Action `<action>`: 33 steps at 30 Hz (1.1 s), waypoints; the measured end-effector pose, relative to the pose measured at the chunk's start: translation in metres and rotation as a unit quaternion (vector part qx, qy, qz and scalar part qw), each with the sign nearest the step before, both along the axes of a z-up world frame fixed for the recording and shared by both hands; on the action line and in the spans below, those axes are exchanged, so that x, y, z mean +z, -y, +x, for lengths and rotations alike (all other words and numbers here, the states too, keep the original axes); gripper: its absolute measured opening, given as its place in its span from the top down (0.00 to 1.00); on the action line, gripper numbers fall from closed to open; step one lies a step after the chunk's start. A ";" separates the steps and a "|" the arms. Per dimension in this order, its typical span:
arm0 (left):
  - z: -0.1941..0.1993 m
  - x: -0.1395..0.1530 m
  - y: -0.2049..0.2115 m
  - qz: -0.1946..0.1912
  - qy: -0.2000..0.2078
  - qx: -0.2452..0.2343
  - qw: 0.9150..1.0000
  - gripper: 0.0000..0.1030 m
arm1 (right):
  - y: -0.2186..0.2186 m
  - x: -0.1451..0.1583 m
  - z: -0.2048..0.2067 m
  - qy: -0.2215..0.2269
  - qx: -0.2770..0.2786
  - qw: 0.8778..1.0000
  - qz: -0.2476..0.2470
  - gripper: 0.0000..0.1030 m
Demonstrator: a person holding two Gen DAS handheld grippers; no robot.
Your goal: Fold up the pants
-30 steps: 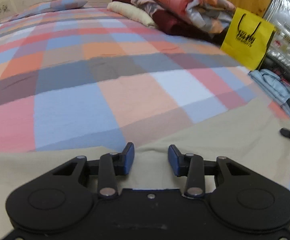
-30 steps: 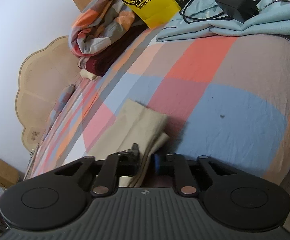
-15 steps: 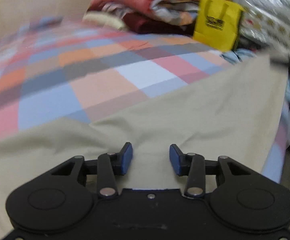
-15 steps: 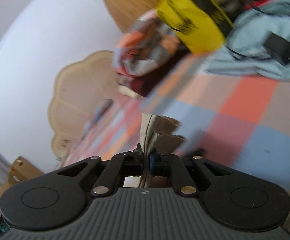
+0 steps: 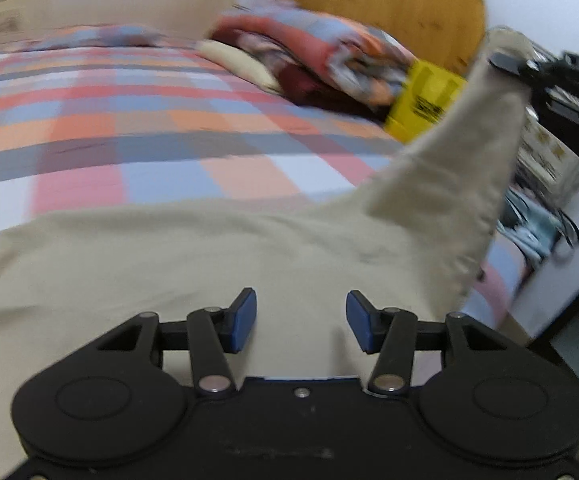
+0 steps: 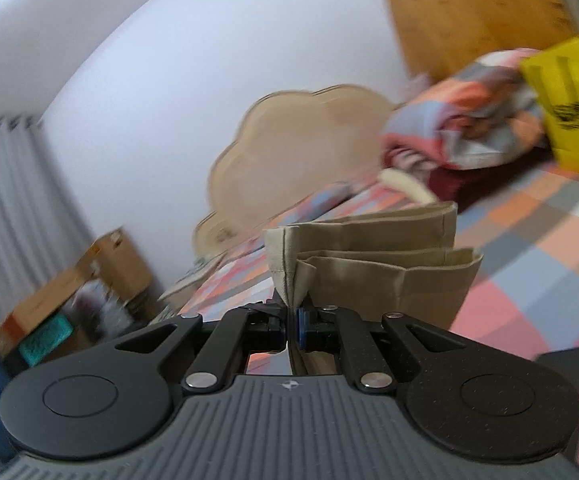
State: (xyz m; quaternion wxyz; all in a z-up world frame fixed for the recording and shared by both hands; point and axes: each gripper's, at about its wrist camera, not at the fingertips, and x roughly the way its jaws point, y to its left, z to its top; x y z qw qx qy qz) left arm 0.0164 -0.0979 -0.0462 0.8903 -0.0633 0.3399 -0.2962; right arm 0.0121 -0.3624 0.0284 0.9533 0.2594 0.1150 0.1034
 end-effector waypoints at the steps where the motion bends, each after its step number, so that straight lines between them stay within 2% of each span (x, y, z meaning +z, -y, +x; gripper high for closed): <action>1: -0.002 0.000 -0.016 -0.004 0.001 0.019 1.000 0.51 | -0.012 0.002 0.003 0.003 0.015 1.000 -0.010 0.91; 6: -0.018 0.004 -0.093 -0.034 0.003 0.114 0.993 0.50 | -0.084 -0.001 0.024 0.001 0.105 0.992 -0.068 0.90; 8: -0.026 0.004 -0.123 -0.054 -0.001 0.154 0.987 0.43 | -0.119 -0.016 0.031 -0.012 0.147 0.984 -0.103 0.90; 10: -0.033 0.005 -0.145 -0.077 -0.008 0.179 0.981 0.42 | -0.150 -0.040 0.041 -0.042 0.191 0.972 -0.133 0.86; 12: -0.039 0.004 -0.157 -0.093 -0.019 0.189 0.977 0.41 | -0.180 -0.071 0.045 -0.091 0.237 0.954 -0.159 0.70; 14: -0.045 0.000 -0.166 -0.102 -0.027 0.183 0.977 0.38 | -0.197 -0.095 0.042 -0.135 0.275 0.932 -0.192 0.62; 15: -0.045 -0.002 -0.165 -0.103 -0.032 0.178 0.978 0.38 | -0.198 -0.099 0.037 -0.139 0.281 0.929 -0.196 0.60; 16: -0.043 -0.005 -0.164 -0.105 -0.037 0.171 0.979 0.38 | -0.194 -0.100 0.030 -0.135 0.282 0.930 -0.195 0.59; 17: -0.039 -0.008 -0.160 -0.106 -0.042 0.163 0.980 0.37 | -0.186 -0.097 0.024 -0.129 0.276 0.933 -0.190 0.48; 18: -0.037 -0.011 -0.157 -0.109 -0.048 0.156 0.981 0.37 | -0.175 -0.093 0.018 -0.126 0.263 0.939 -0.181 0.30; 20: -0.029 -0.020 -0.148 -0.115 -0.060 0.143 0.981 0.36 | -0.152 -0.084 0.010 -0.119 0.226 0.953 -0.164 0.15; 23: -0.019 -0.028 -0.131 -0.110 -0.074 0.127 0.983 0.36 | -0.122 -0.077 -0.001 -0.120 0.170 0.966 -0.151 0.15; 28: -0.013 -0.035 -0.099 -0.066 -0.067 0.107 0.990 0.38 | -0.099 -0.090 -0.008 -0.148 0.089 0.975 -0.141 0.15; 30: -0.013 -0.038 -0.086 -0.040 -0.057 0.111 0.991 0.52 | -0.094 -0.097 -0.010 -0.164 0.070 0.975 -0.134 0.15; 31: -0.015 -0.038 -0.077 -0.013 -0.042 0.114 0.993 0.75 | -0.091 -0.100 -0.008 -0.170 0.064 0.975 -0.129 0.15; 32: -0.017 -0.038 -0.072 0.014 -0.027 0.123 0.992 0.82 | -0.092 -0.104 -0.007 -0.175 0.060 0.975 -0.124 0.15; 33: -0.018 -0.036 -0.071 0.017 -0.022 0.123 0.992 0.85 | -0.089 -0.106 -0.008 -0.179 0.058 0.975 -0.120 0.15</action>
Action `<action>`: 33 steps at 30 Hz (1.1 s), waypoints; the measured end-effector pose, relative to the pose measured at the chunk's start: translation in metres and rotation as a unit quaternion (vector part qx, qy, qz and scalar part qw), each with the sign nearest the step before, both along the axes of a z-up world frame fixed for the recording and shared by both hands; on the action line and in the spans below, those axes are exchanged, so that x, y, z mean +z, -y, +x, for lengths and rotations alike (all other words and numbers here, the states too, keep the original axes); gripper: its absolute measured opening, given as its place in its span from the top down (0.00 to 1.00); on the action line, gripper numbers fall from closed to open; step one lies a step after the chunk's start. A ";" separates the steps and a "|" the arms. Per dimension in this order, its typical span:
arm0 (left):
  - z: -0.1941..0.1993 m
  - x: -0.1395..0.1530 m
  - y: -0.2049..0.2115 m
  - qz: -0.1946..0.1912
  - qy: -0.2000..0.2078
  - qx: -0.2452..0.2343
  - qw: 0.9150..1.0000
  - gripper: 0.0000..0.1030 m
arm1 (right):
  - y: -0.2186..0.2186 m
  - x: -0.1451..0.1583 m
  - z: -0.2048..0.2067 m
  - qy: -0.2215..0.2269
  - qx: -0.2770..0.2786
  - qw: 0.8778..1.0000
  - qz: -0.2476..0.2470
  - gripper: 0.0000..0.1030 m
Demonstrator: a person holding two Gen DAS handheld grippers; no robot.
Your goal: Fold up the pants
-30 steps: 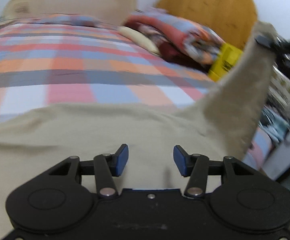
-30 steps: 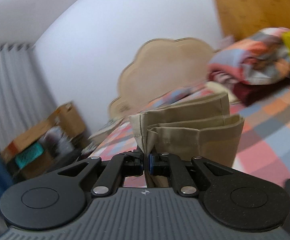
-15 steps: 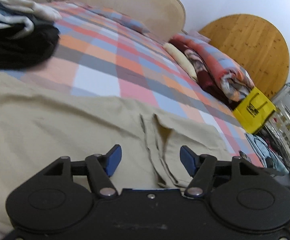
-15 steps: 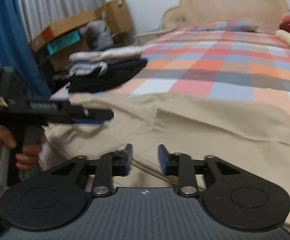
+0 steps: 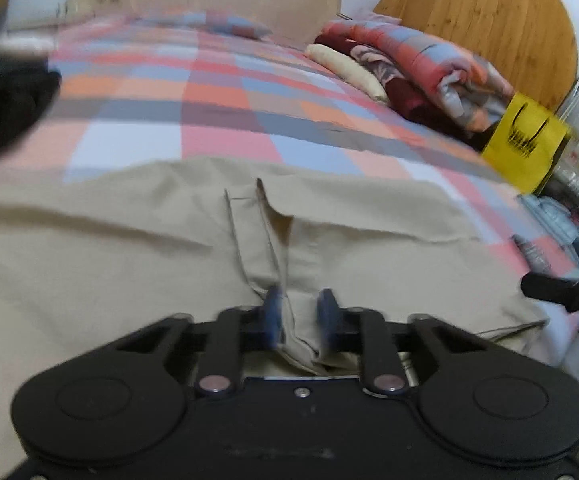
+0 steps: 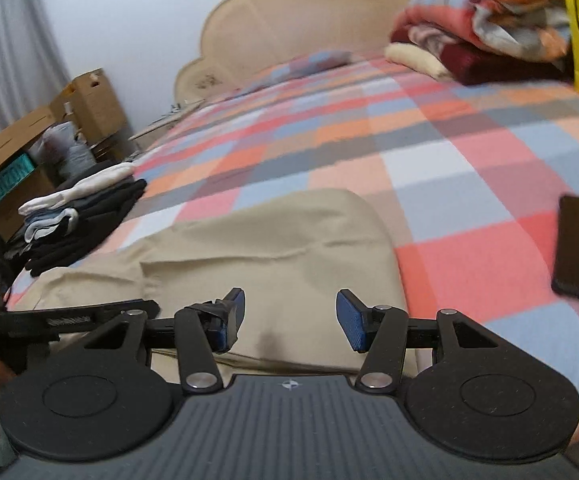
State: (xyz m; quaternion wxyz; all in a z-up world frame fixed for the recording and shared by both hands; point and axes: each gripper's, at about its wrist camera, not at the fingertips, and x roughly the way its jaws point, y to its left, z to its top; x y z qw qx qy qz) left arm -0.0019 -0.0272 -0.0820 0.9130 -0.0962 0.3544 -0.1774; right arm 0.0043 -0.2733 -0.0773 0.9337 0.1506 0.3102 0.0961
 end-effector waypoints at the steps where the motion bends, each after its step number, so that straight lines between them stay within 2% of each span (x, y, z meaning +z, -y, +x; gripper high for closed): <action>1: -0.003 0.002 -0.003 -0.016 0.001 0.000 1.000 0.93 | 0.000 -0.001 0.000 -0.003 -0.003 1.000 0.002 0.15; 3: -0.012 0.012 -0.011 -0.045 0.009 0.005 0.999 0.93 | 0.000 -0.003 -0.002 -0.004 -0.002 1.000 0.004 0.15; 5: -0.026 0.025 -0.018 -0.055 0.033 0.011 0.998 0.94 | 0.000 -0.002 -0.005 -0.002 0.003 1.000 0.001 0.15; 8: -0.048 0.035 -0.028 -0.034 0.063 0.026 0.997 0.94 | -0.003 -0.002 -0.005 -0.004 0.013 1.000 -0.003 0.15; 12: -0.047 0.018 -0.035 -0.030 0.022 0.031 0.999 0.92 | -0.009 -0.009 -0.003 -0.014 0.028 1.000 -0.004 0.15; 14: -0.040 0.006 -0.032 -0.012 -0.002 0.019 1.000 0.81 | -0.012 -0.010 -0.001 -0.014 0.025 1.000 -0.012 0.15; 15: -0.041 0.007 -0.035 -0.015 -0.001 0.023 1.000 0.79 | -0.012 -0.008 -0.001 -0.011 0.024 1.000 -0.015 0.15; 17: -0.042 0.016 -0.040 -0.026 0.010 0.034 0.999 0.67 | -0.012 -0.003 0.000 0.000 0.028 1.000 -0.014 0.15; 20: -0.043 0.029 -0.046 -0.020 0.040 0.051 0.998 0.66 | -0.015 0.002 0.003 0.011 0.037 0.999 -0.013 0.15; 22: -0.042 0.033 -0.047 -0.024 0.049 0.053 0.997 0.68 | -0.021 0.002 0.007 0.017 0.045 0.999 -0.008 0.17; 27: -0.020 0.030 -0.031 -0.011 0.059 0.031 0.998 0.68 | -0.046 -0.004 0.019 0.019 0.071 0.997 0.007 0.32; 31: 0.002 0.007 -0.027 -0.006 0.022 0.035 0.999 0.68 | -0.060 -0.010 0.023 0.011 0.079 0.997 0.000 0.32; 32: 0.009 -0.001 -0.027 -0.004 0.015 0.037 0.999 0.69 | -0.061 -0.013 0.026 0.002 0.074 0.997 -0.008 0.34; 33: 0.012 -0.007 -0.027 -0.007 0.016 0.037 0.999 0.69 | -0.060 -0.018 0.029 -0.008 0.064 0.998 -0.016 0.41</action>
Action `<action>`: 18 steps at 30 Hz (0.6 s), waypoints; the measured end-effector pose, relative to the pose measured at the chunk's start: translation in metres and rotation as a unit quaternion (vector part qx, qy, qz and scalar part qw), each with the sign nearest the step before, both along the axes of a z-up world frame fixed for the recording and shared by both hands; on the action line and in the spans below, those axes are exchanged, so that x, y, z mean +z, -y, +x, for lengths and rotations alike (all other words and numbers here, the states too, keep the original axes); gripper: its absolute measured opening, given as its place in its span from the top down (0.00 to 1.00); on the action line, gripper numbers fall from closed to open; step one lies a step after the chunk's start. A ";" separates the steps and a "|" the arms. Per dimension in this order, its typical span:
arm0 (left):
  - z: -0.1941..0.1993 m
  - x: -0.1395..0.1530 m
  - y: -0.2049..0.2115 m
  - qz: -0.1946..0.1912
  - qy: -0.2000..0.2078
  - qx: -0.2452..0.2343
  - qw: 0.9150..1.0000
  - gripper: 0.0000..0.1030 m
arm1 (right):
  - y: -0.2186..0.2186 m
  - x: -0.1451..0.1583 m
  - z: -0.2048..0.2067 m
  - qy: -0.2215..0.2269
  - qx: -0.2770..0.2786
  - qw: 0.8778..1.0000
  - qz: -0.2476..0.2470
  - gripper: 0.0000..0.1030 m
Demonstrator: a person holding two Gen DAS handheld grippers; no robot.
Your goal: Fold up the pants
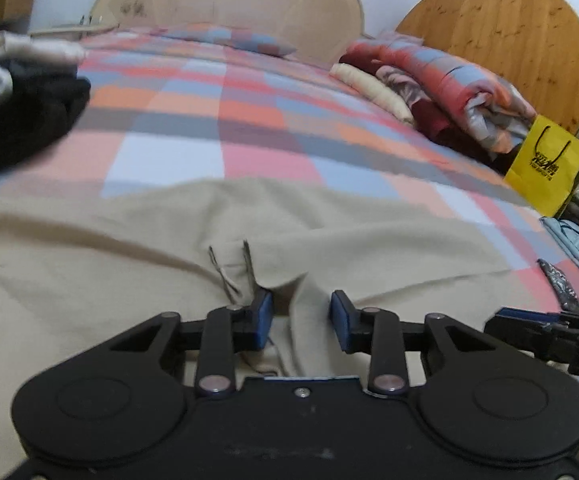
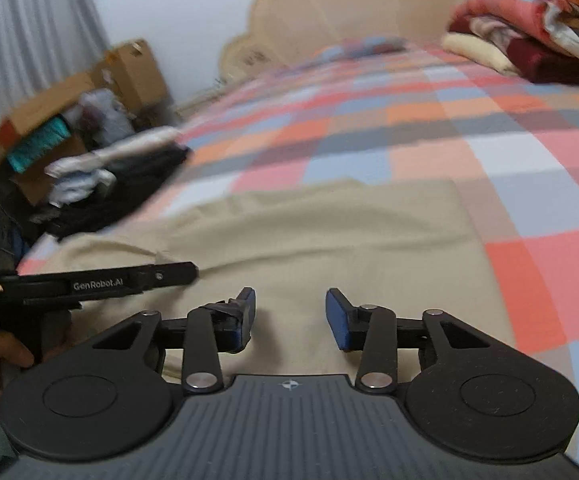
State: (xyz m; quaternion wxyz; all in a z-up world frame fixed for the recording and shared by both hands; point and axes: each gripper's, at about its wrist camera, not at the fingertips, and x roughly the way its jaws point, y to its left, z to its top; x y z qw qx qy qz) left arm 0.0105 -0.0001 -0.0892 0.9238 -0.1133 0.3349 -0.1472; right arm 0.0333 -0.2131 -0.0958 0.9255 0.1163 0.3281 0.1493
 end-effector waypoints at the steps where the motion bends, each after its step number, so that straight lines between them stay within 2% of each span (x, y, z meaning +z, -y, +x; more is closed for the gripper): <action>1: 0.002 -0.002 0.001 0.000 0.004 0.001 1.000 0.69 | 0.002 -0.006 0.003 -0.007 -0.008 1.000 -0.003 0.45; 2: 0.003 -0.002 0.002 0.004 0.005 0.000 1.000 0.69 | 0.005 -0.010 0.005 -0.010 -0.014 1.000 -0.001 0.52; 4: 0.002 0.003 0.001 0.006 0.002 -0.005 1.000 0.69 | 0.007 -0.012 0.007 -0.014 -0.024 1.000 0.011 0.53; 5: -0.001 0.007 -0.003 -0.002 -0.002 -0.006 1.000 0.67 | 0.007 -0.008 0.007 -0.016 -0.026 0.999 0.012 0.51; 6: -0.007 0.013 -0.011 -0.016 -0.003 -0.001 1.000 0.64 | 0.007 -0.004 0.005 -0.017 -0.028 0.999 0.016 0.46; 8: -0.024 0.025 -0.030 -0.036 0.015 0.016 0.999 0.46 | 0.007 0.006 -0.002 -0.011 -0.033 0.999 0.035 0.37; 11: -0.059 0.043 -0.064 -0.040 0.033 0.059 0.997 0.40 | 0.002 0.019 -0.017 0.014 -0.028 0.998 0.056 0.25; 12: -0.071 0.046 -0.076 -0.044 0.033 0.077 0.995 0.38 | -0.002 0.024 -0.022 0.023 -0.027 0.998 0.055 0.23; 14: -0.095 0.049 -0.098 -0.049 0.031 0.119 0.991 0.28 | -0.014 0.029 -0.026 0.034 -0.020 0.998 0.053 0.22; 18: -0.135 0.041 -0.128 -0.057 0.018 0.182 0.981 0.28 | -0.037 0.029 -0.028 0.039 -0.001 0.997 0.061 0.22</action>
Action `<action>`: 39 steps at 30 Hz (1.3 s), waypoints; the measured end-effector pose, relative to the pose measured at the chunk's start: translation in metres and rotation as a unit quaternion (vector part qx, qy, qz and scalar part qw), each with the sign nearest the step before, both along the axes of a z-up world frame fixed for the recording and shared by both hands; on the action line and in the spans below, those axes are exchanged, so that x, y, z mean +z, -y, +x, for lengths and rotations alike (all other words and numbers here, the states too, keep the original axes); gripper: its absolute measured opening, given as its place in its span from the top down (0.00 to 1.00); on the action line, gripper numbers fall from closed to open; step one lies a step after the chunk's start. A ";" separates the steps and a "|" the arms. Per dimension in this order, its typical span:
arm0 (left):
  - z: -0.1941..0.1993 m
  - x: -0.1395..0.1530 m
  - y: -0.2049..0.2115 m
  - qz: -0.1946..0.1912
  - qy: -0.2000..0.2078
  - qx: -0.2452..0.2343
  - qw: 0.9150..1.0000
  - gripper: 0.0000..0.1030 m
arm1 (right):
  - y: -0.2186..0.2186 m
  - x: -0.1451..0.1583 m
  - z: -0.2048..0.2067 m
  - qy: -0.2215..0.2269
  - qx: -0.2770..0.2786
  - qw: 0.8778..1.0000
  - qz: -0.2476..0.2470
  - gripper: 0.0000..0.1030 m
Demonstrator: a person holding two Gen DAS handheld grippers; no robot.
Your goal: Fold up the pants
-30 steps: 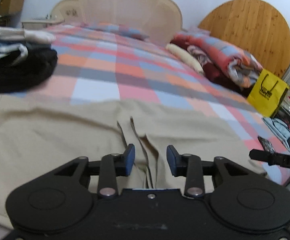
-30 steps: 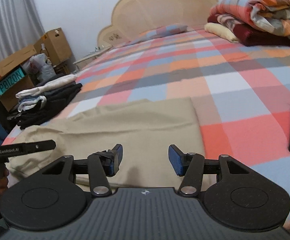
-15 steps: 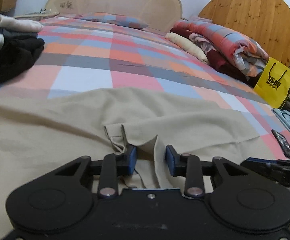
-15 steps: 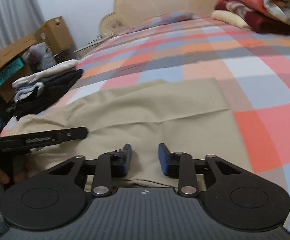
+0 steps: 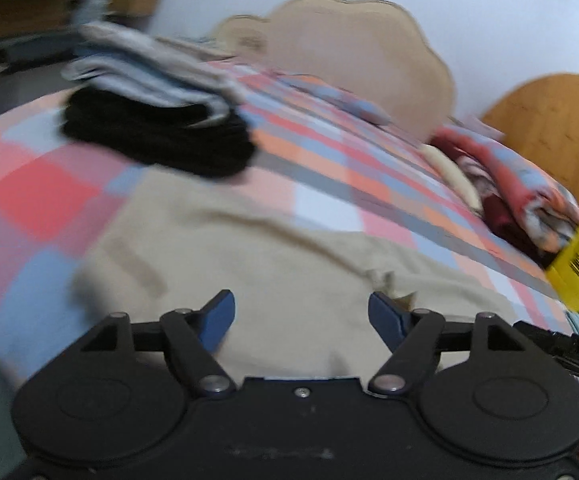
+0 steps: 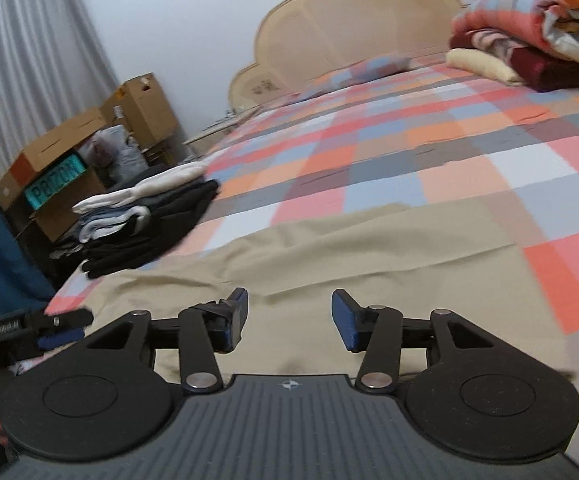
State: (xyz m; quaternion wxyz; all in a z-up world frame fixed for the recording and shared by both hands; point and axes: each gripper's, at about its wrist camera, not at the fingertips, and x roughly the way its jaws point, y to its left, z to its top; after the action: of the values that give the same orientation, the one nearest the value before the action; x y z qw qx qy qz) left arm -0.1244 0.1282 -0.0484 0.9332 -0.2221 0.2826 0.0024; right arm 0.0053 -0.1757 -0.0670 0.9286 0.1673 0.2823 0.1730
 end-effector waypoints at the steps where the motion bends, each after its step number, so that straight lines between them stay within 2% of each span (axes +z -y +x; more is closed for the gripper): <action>1: -0.007 -0.004 -0.005 -0.009 -0.006 0.012 1.000 0.28 | -0.005 -0.002 0.002 -0.003 0.003 1.000 0.004 0.22; 7: -0.029 -0.029 -0.027 -0.054 -0.026 0.056 0.997 0.28 | -0.037 -0.008 0.004 -0.022 0.022 1.000 0.006 0.22; 10: -0.036 -0.035 -0.036 -0.074 -0.034 0.059 0.995 0.28 | -0.048 -0.007 0.000 -0.024 0.027 0.999 -0.001 0.22; 15: -0.036 -0.042 -0.059 -0.107 -0.007 0.067 0.992 0.27 | -0.057 -0.009 -0.003 -0.035 0.021 0.999 0.002 0.19; 18: -0.018 -0.050 -0.068 -0.121 0.002 0.079 0.989 0.27 | -0.061 -0.011 -0.005 -0.040 0.016 0.999 -0.005 0.19; 19: -0.013 -0.051 -0.070 -0.124 0.004 0.083 0.989 0.26 | -0.064 -0.011 -0.006 -0.038 0.014 0.999 -0.009 0.21; 20: -0.009 -0.053 -0.072 -0.128 0.007 0.085 0.988 0.23 | -0.067 -0.010 -0.007 -0.037 0.014 0.999 -0.017 0.27; 21: -0.004 -0.054 -0.072 -0.132 0.012 0.086 0.987 0.22 | -0.070 -0.010 -0.007 -0.034 0.016 0.999 -0.026 0.41; 22: 0.001 -0.055 -0.072 -0.133 0.015 0.088 0.987 0.21 | -0.073 -0.010 -0.007 -0.031 0.016 0.999 -0.033 0.49; 23: 0.007 -0.056 -0.072 -0.131 0.016 0.090 0.987 0.21 | -0.078 -0.010 -0.005 -0.027 0.021 0.999 -0.039 0.63; 26: 0.020 -0.053 -0.064 -0.119 0.021 0.095 0.988 0.22 | -0.089 -0.012 0.006 -0.026 0.026 0.999 -0.040 0.68; 27: 0.023 -0.052 -0.063 -0.115 0.023 0.096 0.989 0.25 | -0.093 -0.012 0.010 -0.025 0.027 0.999 -0.039 0.71; 30: 0.030 -0.046 -0.056 -0.095 0.027 0.105 0.990 0.52 | -0.104 -0.016 0.023 -0.020 0.030 0.999 -0.040 0.73; 32: 0.031 -0.039 -0.052 -0.076 0.031 0.110 0.991 0.83 | -0.110 -0.025 0.032 -0.030 0.036 0.998 -0.040 0.73; 34: 0.033 -0.028 -0.051 -0.075 0.040 0.103 0.991 0.88 | -0.117 -0.037 0.038 -0.052 0.044 0.997 -0.038 0.75; 36: 0.031 -0.012 -0.046 -0.068 0.061 0.091 0.992 0.89 | -0.116 -0.037 0.034 -0.045 0.049 0.997 -0.037 0.75; 39: 0.031 0.016 -0.031 -0.057 0.099 0.064 0.991 0.89 | -0.101 -0.027 0.026 -0.043 0.051 0.998 0.008 0.75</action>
State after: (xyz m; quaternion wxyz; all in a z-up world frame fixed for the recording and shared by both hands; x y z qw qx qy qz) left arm -0.0938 0.1595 -0.0322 0.9402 -0.2919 0.1738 0.0242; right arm 0.0317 -0.0742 -0.0940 0.9041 0.1675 0.3291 0.2148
